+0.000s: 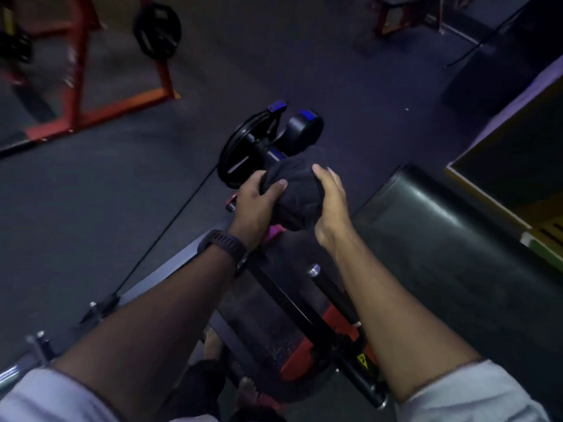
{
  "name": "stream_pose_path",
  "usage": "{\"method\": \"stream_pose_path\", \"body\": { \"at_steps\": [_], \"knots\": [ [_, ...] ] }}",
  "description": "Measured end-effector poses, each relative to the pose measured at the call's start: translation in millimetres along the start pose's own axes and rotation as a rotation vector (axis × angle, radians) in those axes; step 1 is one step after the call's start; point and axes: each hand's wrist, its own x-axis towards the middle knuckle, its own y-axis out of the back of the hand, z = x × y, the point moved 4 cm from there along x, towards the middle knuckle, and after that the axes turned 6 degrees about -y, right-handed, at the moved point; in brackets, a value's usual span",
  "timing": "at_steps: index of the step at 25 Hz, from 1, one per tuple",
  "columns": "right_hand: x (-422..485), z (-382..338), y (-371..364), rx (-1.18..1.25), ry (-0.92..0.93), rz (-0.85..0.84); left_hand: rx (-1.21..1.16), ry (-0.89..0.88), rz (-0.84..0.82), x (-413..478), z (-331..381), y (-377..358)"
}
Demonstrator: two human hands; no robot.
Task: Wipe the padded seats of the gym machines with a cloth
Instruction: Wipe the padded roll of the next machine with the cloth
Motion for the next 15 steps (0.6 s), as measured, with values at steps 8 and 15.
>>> {"method": "stream_pose_path", "body": {
  "at_steps": [8,15],
  "knots": [
    [-78.3,36.0,-132.7,-0.164,0.121,-0.664,0.047,-0.096,0.474,-40.4,95.3,148.0],
    [-143.6,70.4,-262.9,-0.479,0.501,-0.731,0.091,-0.186,0.603,-93.9,177.0,285.7]
  ]
}}
